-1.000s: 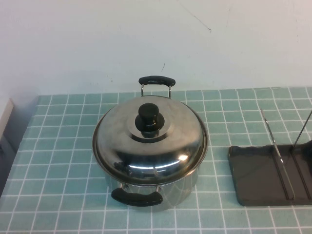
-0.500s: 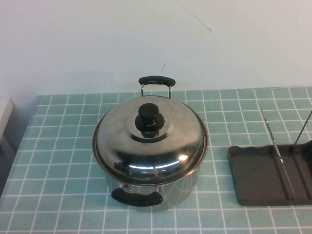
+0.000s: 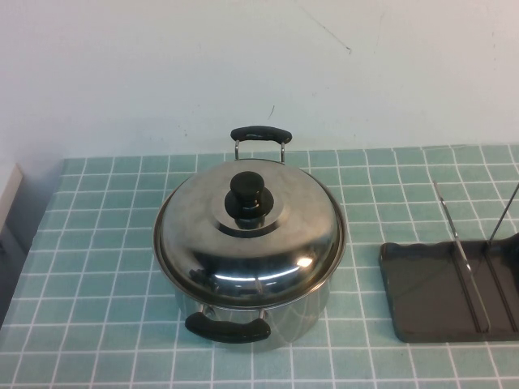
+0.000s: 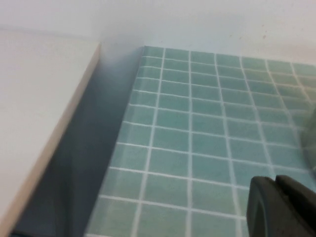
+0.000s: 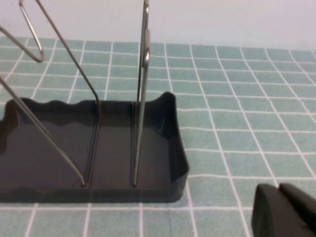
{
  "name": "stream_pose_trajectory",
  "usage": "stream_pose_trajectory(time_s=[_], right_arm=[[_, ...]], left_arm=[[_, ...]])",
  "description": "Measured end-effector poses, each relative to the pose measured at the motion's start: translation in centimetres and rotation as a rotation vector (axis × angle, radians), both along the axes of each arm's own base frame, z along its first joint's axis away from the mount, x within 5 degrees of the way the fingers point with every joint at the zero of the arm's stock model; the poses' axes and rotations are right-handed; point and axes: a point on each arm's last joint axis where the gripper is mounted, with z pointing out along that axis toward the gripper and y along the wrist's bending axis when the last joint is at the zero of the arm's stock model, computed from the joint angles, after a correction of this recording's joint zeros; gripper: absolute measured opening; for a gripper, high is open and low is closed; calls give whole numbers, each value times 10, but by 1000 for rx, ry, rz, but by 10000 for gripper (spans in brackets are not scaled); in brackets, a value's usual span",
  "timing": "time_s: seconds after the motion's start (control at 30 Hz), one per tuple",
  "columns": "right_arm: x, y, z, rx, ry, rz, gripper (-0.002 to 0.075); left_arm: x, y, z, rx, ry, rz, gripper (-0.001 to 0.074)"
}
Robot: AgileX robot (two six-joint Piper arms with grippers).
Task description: Put pot lid on rack
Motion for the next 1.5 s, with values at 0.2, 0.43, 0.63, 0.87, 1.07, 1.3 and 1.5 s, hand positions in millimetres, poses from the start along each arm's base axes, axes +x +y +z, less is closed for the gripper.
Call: stream_pose_trajectory(time_s=[0.2, 0.43, 0.63, 0.87, 1.07, 1.3, 1.5], right_arm=[[0, 0, 0, 0, 0, 0, -3], [0, -1, 0, -68, 5, 7, -3], [1, 9, 1, 337, -27, -8, -3], [1, 23, 7, 851, -39, -3, -3], [2, 23, 9, 834, -57, 13, -3], [1, 24, 8, 698, -49, 65, -3], [1, 25, 7, 659, -44, 81, -3]], left_arm=[[2, -10, 9, -660, -95, 21, -4], [2, -14, 13, -960, -108, 19, -3], [2, -11, 17, -1005, -163, 36, -4], [0, -15, 39, -652, -135, -61, -3], [7, -24, 88, -326, -10, -206, -4], [27, -15, 114, -333, -116, -132, -3], [57, -27, 138, -7, -11, -356, -4]])
